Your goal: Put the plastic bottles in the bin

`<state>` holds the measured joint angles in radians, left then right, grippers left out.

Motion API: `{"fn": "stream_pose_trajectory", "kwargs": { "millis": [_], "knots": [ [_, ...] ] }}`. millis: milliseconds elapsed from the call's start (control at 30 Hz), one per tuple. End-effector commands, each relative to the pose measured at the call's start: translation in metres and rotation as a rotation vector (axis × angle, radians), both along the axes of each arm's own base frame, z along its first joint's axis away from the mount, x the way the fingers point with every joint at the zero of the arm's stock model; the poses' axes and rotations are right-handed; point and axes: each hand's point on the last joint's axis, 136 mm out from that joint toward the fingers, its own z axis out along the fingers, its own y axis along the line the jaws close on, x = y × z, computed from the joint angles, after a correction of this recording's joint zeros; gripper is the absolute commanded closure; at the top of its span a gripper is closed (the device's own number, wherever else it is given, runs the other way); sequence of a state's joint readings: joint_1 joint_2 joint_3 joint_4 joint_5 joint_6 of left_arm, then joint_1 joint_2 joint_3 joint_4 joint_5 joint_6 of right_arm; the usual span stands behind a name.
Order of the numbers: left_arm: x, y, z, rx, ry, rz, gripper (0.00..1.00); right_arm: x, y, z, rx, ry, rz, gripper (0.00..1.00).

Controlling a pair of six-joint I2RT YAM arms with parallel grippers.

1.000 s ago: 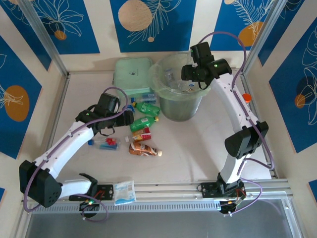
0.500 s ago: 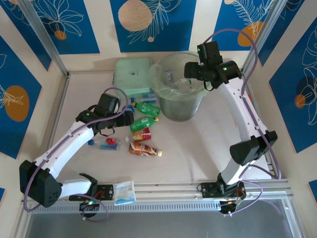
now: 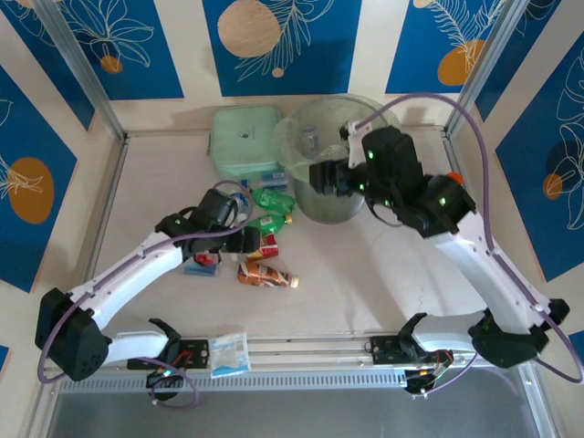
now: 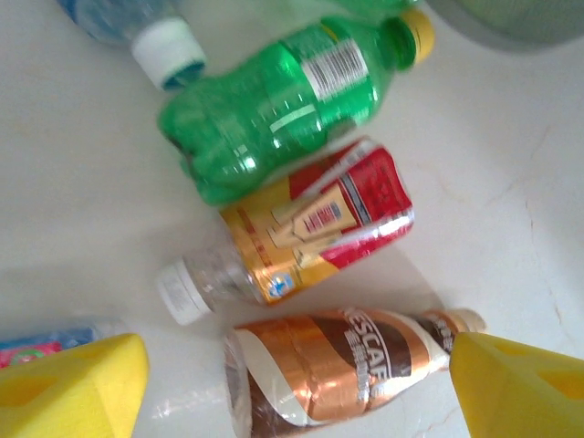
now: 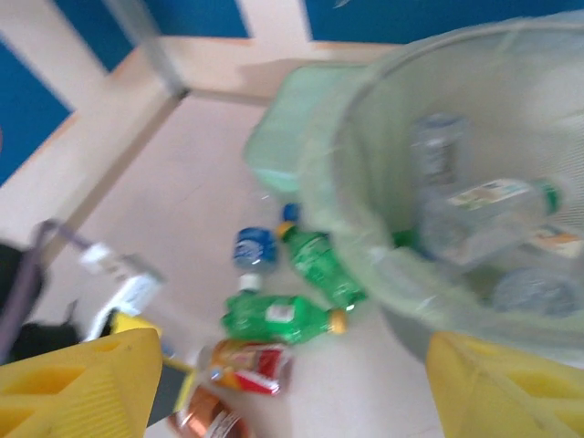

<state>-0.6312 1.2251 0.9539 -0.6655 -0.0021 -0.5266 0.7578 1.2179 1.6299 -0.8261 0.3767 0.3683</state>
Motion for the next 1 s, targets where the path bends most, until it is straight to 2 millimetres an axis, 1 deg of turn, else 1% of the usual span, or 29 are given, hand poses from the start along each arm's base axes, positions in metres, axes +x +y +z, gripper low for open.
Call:
{"fn": "stream_pose_trajectory", "kwargs": {
  "millis": [0,67,100,167,233,300,433,533,600,667,833,967],
  "knots": [
    [-0.008,0.003,-0.010,0.025,0.015,0.030,0.13,-0.021,0.018,-0.018,0.047,0.040,0.059,0.24],
    [-0.001,0.013,-0.012,0.066,-0.004,0.084,0.11,-0.033,0.023,-0.035,0.037,0.071,0.071,0.24],
    [0.006,0.018,-0.011,0.087,-0.021,0.118,0.10,-0.038,0.027,-0.046,0.029,0.092,0.077,0.24],
    [0.023,0.028,-0.006,0.099,-0.041,0.193,0.11,-0.044,0.031,-0.063,0.013,0.127,0.073,0.25],
    [0.048,0.035,0.002,0.082,-0.075,0.262,0.13,-0.050,0.036,-0.078,0.006,0.164,0.077,0.26],
    [0.072,0.036,0.008,0.062,-0.098,0.304,0.15,-0.056,0.041,-0.088,0.000,0.184,0.085,0.27],
    [0.119,0.025,0.011,-0.001,-0.111,0.334,0.19,-0.063,0.046,-0.097,-0.005,0.202,0.086,0.27],
    [0.144,0.026,0.006,-0.009,-0.111,0.370,0.19,-0.069,0.049,-0.105,-0.013,0.218,0.087,0.28],
    [0.157,0.030,-0.004,-0.009,-0.096,0.397,0.19,-0.072,0.050,-0.112,-0.026,0.228,0.082,0.28],
    [0.165,0.034,-0.012,-0.005,-0.075,0.428,0.19,-0.076,0.050,-0.117,-0.031,0.243,0.078,0.28],
    [0.180,0.040,-0.035,0.016,-0.042,0.467,0.20,-0.083,0.053,-0.127,-0.025,0.267,0.080,0.28],
    [0.191,0.045,-0.048,0.029,-0.024,0.494,0.23,-0.084,0.056,-0.132,-0.035,0.277,0.082,0.28]
  ]
}}
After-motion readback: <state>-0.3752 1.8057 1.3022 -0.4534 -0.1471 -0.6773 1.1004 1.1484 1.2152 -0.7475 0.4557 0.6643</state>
